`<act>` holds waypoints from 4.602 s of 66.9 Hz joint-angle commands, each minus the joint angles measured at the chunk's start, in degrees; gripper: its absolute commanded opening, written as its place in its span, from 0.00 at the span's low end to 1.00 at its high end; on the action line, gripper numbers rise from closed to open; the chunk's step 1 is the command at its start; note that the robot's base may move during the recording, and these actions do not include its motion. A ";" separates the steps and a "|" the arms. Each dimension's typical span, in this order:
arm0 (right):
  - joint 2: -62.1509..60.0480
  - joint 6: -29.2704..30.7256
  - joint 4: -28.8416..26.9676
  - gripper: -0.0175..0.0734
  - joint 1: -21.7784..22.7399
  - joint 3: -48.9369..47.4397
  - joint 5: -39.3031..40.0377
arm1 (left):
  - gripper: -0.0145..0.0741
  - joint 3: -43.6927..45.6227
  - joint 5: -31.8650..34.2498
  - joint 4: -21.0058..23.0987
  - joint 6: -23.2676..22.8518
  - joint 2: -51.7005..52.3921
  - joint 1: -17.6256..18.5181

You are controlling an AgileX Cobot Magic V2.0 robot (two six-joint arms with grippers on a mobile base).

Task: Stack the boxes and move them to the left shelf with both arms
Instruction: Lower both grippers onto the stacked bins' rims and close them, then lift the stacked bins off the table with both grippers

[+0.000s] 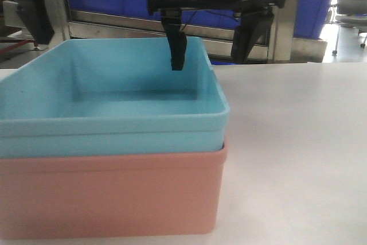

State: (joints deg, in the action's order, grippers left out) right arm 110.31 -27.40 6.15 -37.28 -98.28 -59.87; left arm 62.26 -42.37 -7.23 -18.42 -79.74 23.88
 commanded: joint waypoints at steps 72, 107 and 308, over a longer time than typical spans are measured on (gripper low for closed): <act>8.64 1.19 0.98 0.44 0.16 -1.06 5.39 | 0.51 2.13 8.61 0.73 -4.96 -18.85 0.43; 7.04 1.19 2.97 0.25 0.11 -1.06 4.33 | 0.15 2.23 6.71 1.84 -5.09 -18.37 0.43; -10.95 -7.49 14.96 0.25 -9.80 0.23 10.10 | 0.15 15.95 5.56 -1.95 -18.26 -7.17 10.98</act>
State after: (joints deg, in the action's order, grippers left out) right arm 102.12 -35.68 26.96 -44.20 -95.45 -61.41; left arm 74.51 -50.39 -13.97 -35.58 -89.45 32.36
